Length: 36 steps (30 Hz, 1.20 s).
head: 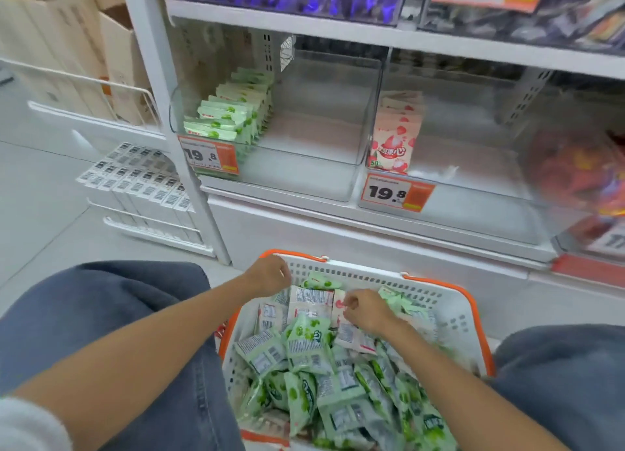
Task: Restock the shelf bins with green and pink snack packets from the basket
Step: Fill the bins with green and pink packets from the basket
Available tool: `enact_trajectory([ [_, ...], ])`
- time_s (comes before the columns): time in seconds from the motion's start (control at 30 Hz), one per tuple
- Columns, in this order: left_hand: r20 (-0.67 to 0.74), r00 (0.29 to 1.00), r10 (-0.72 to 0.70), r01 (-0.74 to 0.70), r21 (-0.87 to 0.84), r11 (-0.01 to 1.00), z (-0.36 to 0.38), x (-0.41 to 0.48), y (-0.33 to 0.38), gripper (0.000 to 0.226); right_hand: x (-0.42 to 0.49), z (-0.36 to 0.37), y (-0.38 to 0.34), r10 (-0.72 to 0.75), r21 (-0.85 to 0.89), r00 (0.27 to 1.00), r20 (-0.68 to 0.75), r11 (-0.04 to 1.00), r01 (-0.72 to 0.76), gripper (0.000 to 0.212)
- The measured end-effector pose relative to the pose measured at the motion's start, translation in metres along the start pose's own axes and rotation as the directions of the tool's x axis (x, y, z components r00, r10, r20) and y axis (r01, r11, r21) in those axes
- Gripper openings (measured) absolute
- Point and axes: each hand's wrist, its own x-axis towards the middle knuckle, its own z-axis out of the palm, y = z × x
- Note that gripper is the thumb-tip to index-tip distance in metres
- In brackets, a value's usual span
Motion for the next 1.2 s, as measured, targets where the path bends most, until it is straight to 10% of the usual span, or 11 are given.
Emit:
enact_trajectory([
  [0.2,0.102,0.994,-0.029,0.024,0.047,0.999,0.03,0.008,-0.007,0.017,0.0,0.029,0.021,0.128,0.03,0.914,0.385,0.988,-0.151,0.07],
  [0.33,0.127,0.992,-0.001,-0.003,0.029,1.0,0.038,0.009,-0.007,0.012,0.004,0.033,0.019,0.097,-0.127,0.967,0.235,0.99,-0.068,0.036],
  [0.57,0.181,0.975,0.13,-0.077,-0.273,0.959,0.028,0.009,0.02,0.071,0.002,-0.047,-0.035,-0.085,0.345,0.987,0.135,0.938,0.034,0.022],
  [0.63,0.18,0.96,0.213,-0.151,-0.304,0.941,0.019,0.009,0.036,0.053,-0.004,-0.068,-0.048,-0.15,0.345,0.983,0.102,0.933,0.107,0.027],
  [0.8,0.003,0.953,0.304,-0.269,-0.452,0.85,-0.012,-0.002,0.077,0.015,-0.028,-0.127,-0.059,-0.183,0.431,0.979,-0.089,0.879,0.203,0.018],
  [0.97,-0.204,0.922,0.329,-0.387,-0.496,0.777,-0.051,-0.007,0.124,0.028,-0.066,-0.19,-0.069,-0.178,0.593,0.963,-0.203,0.76,0.265,0.032],
  [1.2,-0.614,0.718,0.326,-0.575,-0.261,0.775,-0.122,0.007,0.207,0.025,-0.068,-0.287,-0.089,-0.029,0.524,0.753,-0.658,0.701,0.484,0.027],
])
